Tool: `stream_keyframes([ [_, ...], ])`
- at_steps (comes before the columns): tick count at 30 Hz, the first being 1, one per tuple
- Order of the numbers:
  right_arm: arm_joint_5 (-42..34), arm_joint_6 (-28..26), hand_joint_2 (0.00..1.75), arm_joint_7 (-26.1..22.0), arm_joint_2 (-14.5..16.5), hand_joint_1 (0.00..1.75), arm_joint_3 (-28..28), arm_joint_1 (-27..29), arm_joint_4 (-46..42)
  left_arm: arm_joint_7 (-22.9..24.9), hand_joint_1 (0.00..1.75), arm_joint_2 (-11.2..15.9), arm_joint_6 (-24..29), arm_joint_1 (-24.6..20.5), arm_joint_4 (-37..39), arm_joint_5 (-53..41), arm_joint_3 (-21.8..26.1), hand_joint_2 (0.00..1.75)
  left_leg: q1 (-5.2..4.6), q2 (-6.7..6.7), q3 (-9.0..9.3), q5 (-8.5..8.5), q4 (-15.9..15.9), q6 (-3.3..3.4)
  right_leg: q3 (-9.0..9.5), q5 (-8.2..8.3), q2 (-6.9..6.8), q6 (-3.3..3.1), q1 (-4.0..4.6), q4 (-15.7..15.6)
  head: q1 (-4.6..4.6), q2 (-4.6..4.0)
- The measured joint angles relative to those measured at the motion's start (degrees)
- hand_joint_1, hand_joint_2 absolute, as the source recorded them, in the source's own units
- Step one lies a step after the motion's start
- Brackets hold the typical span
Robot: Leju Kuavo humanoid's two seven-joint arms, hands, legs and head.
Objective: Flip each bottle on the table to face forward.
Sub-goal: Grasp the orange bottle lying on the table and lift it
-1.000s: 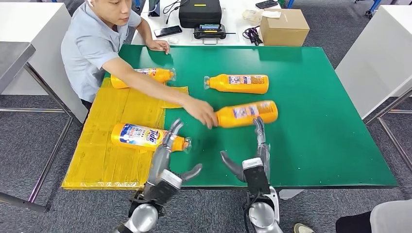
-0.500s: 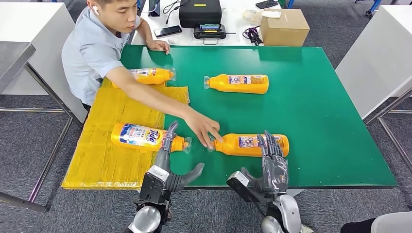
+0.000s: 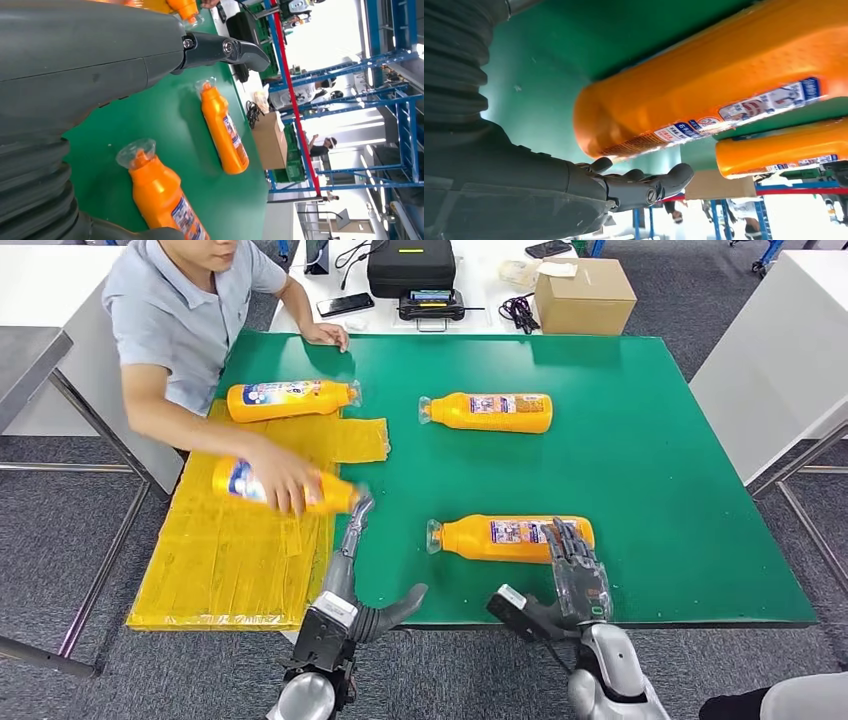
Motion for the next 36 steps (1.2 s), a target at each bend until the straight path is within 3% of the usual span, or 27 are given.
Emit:
stream_keyframes([
  [6, 2.09, 0.29, 1.75, -0.39, -0.07, 0.0, 1.53, -5.49, 4.67, -0.3, 0.0, -0.02, -0.12, -0.17, 0.0, -0.01, -1.17, 1.75, 0.0, -0.03, 0.01, 0.01, 0.01, 0.0, 0.0, 0.0, -0.01, 0.0, 0.0, 0.0, 0.0, 0.0],
  [17, 4.12, -1.21, 1.75, 1.38, 0.24, 0.0, 5.41, -9.89, 9.74, -0.53, 0.0, -0.02, 0.86, -0.73, 0.0, 0.0, -1.69, 1.75, 0.01, -0.04, -0.01, 0.01, 0.0, 0.0, 0.0, 0.0, -0.01, 0.0, 0.0, 0.01, 0.0, 0.0],
  [22, 3.57, 1.04, 1.75, 1.99, 0.38, 0.0, 6.08, -11.5, 12.75, -0.09, 0.0, -0.01, 0.38, -0.83, 0.0, -0.42, -1.85, 1.75, 0.0, -0.03, 0.0, 0.01, 0.01, 0.0, 0.01, 0.0, -0.01, 0.0, 0.0, 0.01, 0.0, 0.0],
  [28, 6.07, 3.94, 1.75, 6.32, 0.37, 0.0, 7.07, -14.62, 15.37, 0.87, 0.0, 0.02, 0.22, -0.86, 0.0, -1.58, -2.28, 1.75, 0.0, -0.02, 0.04, 0.01, 0.01, 0.0, 0.02, 0.0, -0.01, 0.0, 0.0, 0.0, 0.0, 0.0],
  [36, 5.9, 6.1, 1.75, 7.23, 0.37, 0.0, 7.64, -17.08, 17.27, 1.41, 0.0, 0.03, -0.23, -0.85, 0.0, -2.34, -2.28, 1.75, 0.0, -0.03, 0.03, 0.02, 0.01, 0.0, 0.02, 0.01, -0.01, 0.0, 0.0, 0.01, 0.0, 0.0],
])
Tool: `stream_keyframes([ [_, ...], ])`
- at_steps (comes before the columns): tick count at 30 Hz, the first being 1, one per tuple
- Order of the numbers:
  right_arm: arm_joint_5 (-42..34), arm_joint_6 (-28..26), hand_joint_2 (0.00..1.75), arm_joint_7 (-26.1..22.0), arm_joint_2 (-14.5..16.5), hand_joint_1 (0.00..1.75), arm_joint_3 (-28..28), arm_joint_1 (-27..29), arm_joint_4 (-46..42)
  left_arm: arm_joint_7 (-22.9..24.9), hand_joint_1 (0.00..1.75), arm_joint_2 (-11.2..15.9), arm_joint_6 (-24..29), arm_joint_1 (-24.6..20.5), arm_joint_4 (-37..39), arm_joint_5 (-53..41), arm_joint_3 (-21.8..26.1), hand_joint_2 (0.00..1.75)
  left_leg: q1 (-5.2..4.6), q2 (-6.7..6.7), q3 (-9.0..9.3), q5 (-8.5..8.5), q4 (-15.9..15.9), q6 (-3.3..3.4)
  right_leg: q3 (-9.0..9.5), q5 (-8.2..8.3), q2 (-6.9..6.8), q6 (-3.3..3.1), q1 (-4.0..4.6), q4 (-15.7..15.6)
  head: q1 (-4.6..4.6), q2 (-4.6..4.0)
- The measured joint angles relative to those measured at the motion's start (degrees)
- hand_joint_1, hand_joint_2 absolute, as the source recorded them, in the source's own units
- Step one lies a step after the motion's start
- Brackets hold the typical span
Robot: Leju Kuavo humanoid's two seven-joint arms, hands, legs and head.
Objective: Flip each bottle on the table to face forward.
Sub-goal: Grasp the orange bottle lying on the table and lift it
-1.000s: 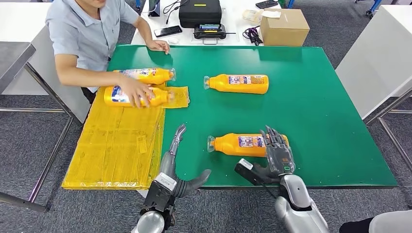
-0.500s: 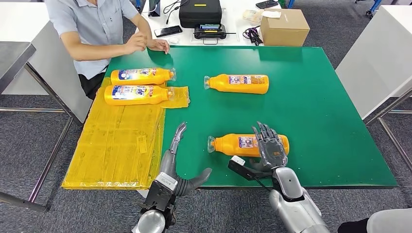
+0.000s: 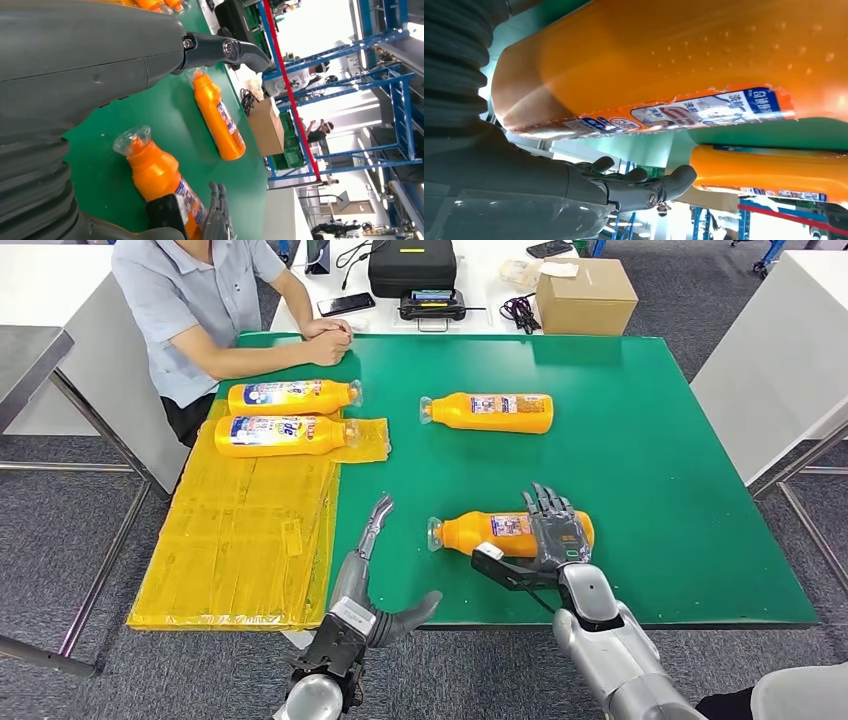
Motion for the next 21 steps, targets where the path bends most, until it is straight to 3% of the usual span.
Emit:
stream_keyframes([
  [11, 0.21, 0.57, 1.75, 0.33, 0.05, 0.0, 0.4, -0.87, 1.07, 0.24, 0.0, 0.0, -0.01, 0.0, 0.0, -0.43, 0.0, 1.75, 0.0, 0.0, 0.0, 0.0, 0.0, 0.0, 0.0, 0.0, 0.0, 0.0, 0.0, 0.0, 0.0, 0.0],
  [15, -0.31, 3.7, 1.75, 0.83, 0.11, 1.68, 0.69, -1.39, 1.22, 0.89, 0.0, 0.0, -0.1, 0.01, -0.02, -1.35, 0.01, 1.75, 0.0, 0.01, 0.04, 0.0, 0.0, 0.0, 0.03, 0.0, 0.0, 0.0, 0.0, 0.0, 0.01, 0.0],
  [16, -0.8, 4.96, 1.75, 0.85, 0.11, 1.75, 0.85, -1.49, 1.26, 1.01, 0.0, 0.0, -0.2, 0.01, -0.02, -1.61, 0.02, 1.75, 0.0, 0.01, 0.06, 0.0, 0.0, 0.0, 0.04, 0.0, 0.0, 0.0, 0.0, -0.01, 0.01, 0.0],
  [21, -6.03, 10.96, 1.75, -2.16, -0.4, 1.75, 1.8, -2.25, 1.47, 1.17, 0.0, 0.0, -0.89, 0.01, -0.01, -2.43, 0.04, 1.75, 0.0, 0.02, 0.16, 0.0, 0.0, 0.0, 0.12, 0.0, 0.01, 0.0, 0.0, -0.01, 0.01, 0.0],
])
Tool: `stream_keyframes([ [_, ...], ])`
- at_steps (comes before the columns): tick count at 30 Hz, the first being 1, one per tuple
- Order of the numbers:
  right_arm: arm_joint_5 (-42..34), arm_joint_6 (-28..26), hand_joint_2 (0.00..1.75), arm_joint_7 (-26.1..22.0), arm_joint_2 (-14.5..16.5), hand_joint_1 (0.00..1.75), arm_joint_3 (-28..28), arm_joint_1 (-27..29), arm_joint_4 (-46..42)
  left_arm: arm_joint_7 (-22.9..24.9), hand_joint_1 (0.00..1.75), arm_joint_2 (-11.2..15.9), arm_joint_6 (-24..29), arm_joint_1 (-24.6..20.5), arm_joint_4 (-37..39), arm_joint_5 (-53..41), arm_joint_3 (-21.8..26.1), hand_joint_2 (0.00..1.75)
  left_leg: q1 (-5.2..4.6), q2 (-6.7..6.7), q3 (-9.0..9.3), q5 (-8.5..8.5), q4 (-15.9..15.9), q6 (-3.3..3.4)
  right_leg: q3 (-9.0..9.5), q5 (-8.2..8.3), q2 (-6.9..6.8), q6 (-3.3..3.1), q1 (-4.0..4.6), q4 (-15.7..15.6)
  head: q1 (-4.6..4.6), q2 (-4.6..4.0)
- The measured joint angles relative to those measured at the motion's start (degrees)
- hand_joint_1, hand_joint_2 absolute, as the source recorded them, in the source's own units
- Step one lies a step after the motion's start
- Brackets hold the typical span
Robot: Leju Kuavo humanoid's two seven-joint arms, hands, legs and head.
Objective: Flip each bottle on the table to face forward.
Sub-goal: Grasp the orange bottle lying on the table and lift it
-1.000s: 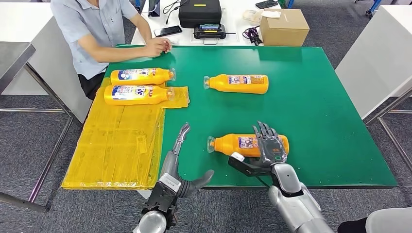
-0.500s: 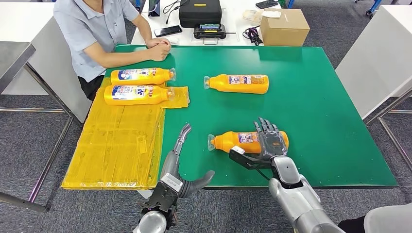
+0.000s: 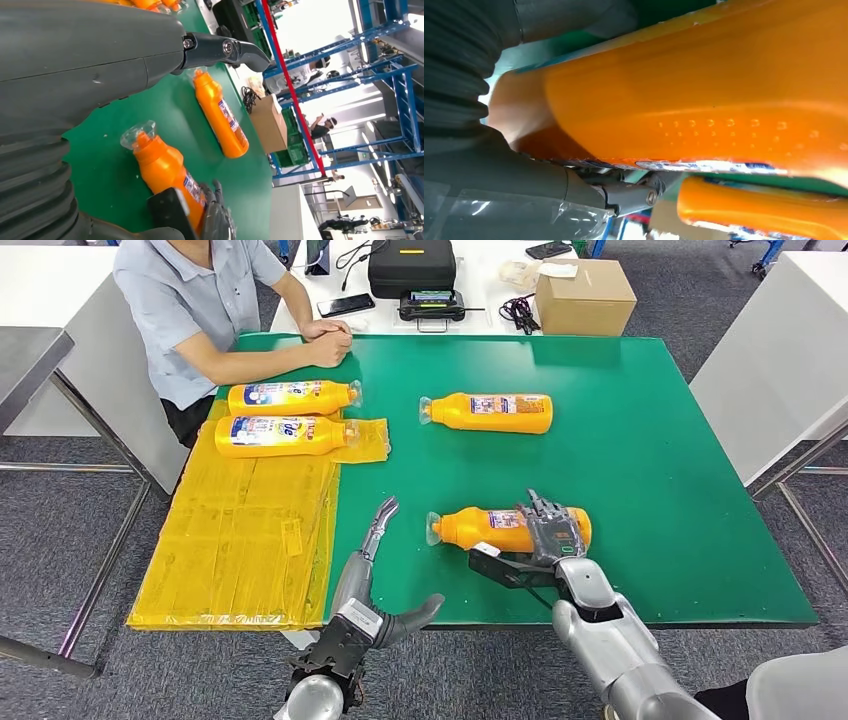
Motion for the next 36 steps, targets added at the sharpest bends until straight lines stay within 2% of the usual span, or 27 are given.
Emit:
stream_keyframes([
  [4, -5.5, 3.31, 1.75, -4.51, -0.99, 1.75, 0.08, -1.15, 0.0, -0.04, 0.0, 0.0, -0.28, -0.02, 0.01, -0.15, 0.02, 1.75, 0.0, 0.05, 0.19, -0.03, 0.0, 0.0, 0.15, 0.0, 0.02, 0.0, 0.0, -0.01, 0.01, 0.0],
  [11, -7.85, 4.74, 1.75, -6.19, -1.68, 1.75, 0.09, -1.6, -0.02, -0.26, 0.0, 0.0, -0.39, -0.04, 0.02, -0.13, 0.02, 1.75, 0.01, 0.05, 0.33, -0.03, 0.0, -0.01, 0.28, 0.0, 0.02, 0.0, 0.01, -0.02, -0.01, 0.0],
  [16, -19.68, 9.98, 1.75, -11.73, -3.31, 1.75, -0.18, -2.13, -0.62, -1.94, 0.0, -0.02, -0.78, -0.72, 0.29, 0.68, -0.02, 1.75, 0.01, 0.23, 0.6, -0.1, 0.0, -0.05, 0.47, 0.0, 0.08, -0.01, 0.01, -0.05, 0.02, 0.0],
  [21, -26.53, 12.09, 1.75, -13.09, -4.79, 1.75, -0.31, -1.81, -1.9, -3.05, 0.0, -0.13, 0.24, -1.48, 0.84, 1.41, -0.08, 1.75, 0.01, 0.27, 0.73, -0.14, 0.0, -0.05, 0.58, 0.01, 0.11, -0.01, 0.01, -0.07, 0.01, 0.0],
  [25, -30.98, 11.72, 1.75, -14.92, -5.16, 1.75, -0.34, -0.8, -3.35, -5.3, 0.0, -0.33, 2.6, -1.56, 0.97, 3.03, -0.09, 1.75, 0.02, 0.27, 0.74, -0.12, 0.0, -0.05, 0.62, 0.02, 0.11, -0.02, 0.03, -0.06, 0.01, 0.0],
  [29, -35.51, 9.02, 1.75, -17.61, -3.84, 1.75, -0.54, 2.56, -7.84, -12.4, 0.0, -1.39, 8.06, -1.37, 0.84, 9.06, 1.08, 1.75, 0.03, 0.26, 0.63, -0.12, 0.0, -0.06, 0.55, 0.02, 0.11, -0.01, 0.04, -0.03, -0.01, 0.0],
  [31, -35.99, 6.73, 1.75, -18.04, -2.47, 1.75, -0.52, 4.92, -11.35, -14.57, 0.0, -2.29, 9.14, -1.22, 0.74, 14.51, 2.55, 1.75, 0.04, 0.23, 0.53, -0.11, 0.0, -0.06, 0.46, 0.01, 0.1, -0.01, 0.05, -0.03, -0.01, 0.0],
  [33, -35.55, 4.17, 1.75, -18.09, -0.98, 1.75, -0.43, 7.1, -14.97, -13.33, 0.0, -2.66, 8.46, -1.14, 0.7, 22.19, 3.37, 1.75, 0.05, 0.15, 0.37, -0.1, -0.01, -0.07, 0.32, 0.0, 0.09, -0.01, 0.06, -0.01, -0.01, 0.0],
  [36, -34.6, 0.23, 1.75, -18.36, 1.16, 1.75, -0.22, 9.17, -19.65, -8.01, 0.0, -2.66, 5.21, -1.02, 0.79, 33.09, 3.59, 1.75, 0.06, 0.07, 0.12, -0.04, -0.01, -0.05, 0.1, 0.0, 0.06, -0.02, 0.06, 0.02, -0.02, 0.0],
])
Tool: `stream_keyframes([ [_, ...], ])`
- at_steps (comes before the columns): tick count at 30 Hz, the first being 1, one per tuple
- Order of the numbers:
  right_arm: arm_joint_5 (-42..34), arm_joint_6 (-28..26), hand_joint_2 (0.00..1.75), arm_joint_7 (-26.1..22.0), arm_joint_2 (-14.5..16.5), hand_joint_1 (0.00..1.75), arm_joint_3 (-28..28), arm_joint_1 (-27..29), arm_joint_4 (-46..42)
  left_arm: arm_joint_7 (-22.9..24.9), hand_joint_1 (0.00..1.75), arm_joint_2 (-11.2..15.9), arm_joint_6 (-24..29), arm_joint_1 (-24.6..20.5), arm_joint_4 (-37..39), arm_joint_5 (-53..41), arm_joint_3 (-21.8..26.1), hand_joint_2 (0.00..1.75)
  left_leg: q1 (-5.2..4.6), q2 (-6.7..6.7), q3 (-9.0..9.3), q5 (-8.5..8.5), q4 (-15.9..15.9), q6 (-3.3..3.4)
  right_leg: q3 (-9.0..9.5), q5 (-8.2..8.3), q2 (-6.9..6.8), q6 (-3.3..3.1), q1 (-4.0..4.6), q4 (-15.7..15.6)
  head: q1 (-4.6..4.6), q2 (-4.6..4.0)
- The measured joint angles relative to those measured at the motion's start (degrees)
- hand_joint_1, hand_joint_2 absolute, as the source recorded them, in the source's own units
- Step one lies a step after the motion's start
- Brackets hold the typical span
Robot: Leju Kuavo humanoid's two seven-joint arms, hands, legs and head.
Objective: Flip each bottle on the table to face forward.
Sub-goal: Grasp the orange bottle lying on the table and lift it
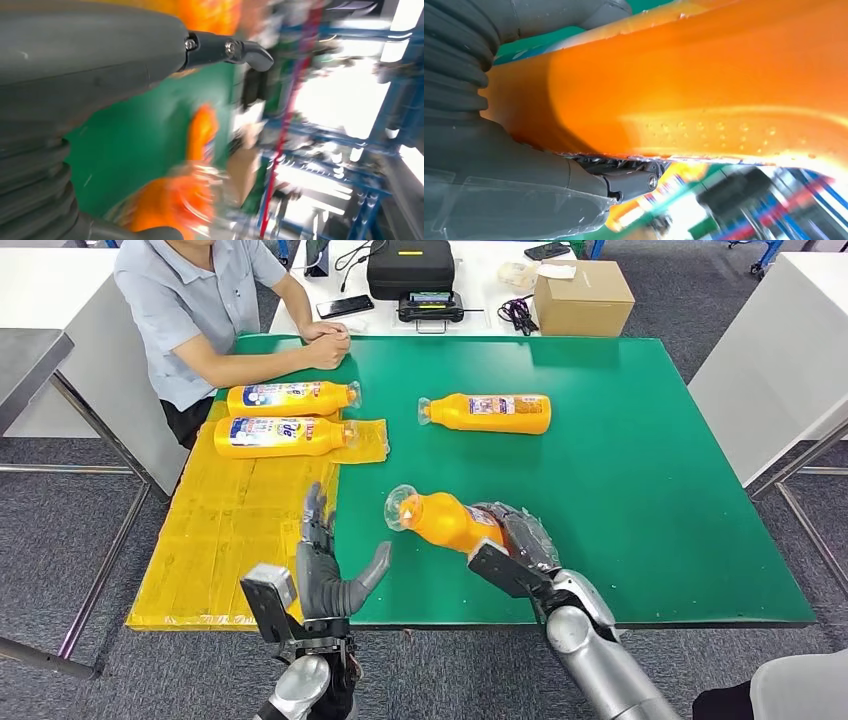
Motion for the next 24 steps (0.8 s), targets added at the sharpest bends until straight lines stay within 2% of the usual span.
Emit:
stream_keyframes([
  [3, 0.22, -2.85, 1.75, -0.93, 1.9, 1.75, 0.16, 0.83, -3.03, 3.87, 0.0, 0.09, -3.03, -0.02, 0.33, 6.73, 0.01, 1.75, -0.02, -0.01, -0.08, 0.01, 0.0, 0.02, -0.06, 0.0, 0.0, 0.0, -0.03, 0.0, 0.01, 0.0],
  [13, -1.06, -4.49, 1.75, -2.66, 5.03, 1.75, 1.86, 1.31, -5.09, 7.94, 0.0, 0.61, -6.35, -0.87, 1.24, 13.22, -0.99, 1.75, -0.05, -0.08, -0.17, 0.0, 0.0, 0.03, -0.15, -0.01, -0.03, 0.01, -0.05, -0.01, 0.01, 0.0],
  [18, -1.8, -4.38, 1.75, -2.57, 5.46, 1.75, 2.76, 1.2, -4.73, 8.14, 0.0, 0.95, -7.3, -1.03, 1.4, 14.16, -1.47, 1.75, -0.04, -0.08, -0.18, 0.0, 0.0, 0.03, -0.15, -0.01, -0.03, 0.01, -0.05, 0.0, 0.01, 0.0],
  [24, -3.66, -2.66, 1.75, -1.11, 5.68, 1.75, 4.15, 0.11, -0.32, 4.91, 0.0, 1.72, -7.76, -1.01, -0.25, 12.87, -3.14, 1.75, -0.04, -0.1, -0.22, 0.0, 0.0, 0.03, -0.16, -0.01, -0.04, 0.01, -0.05, 0.0, 0.02, 0.0],
])
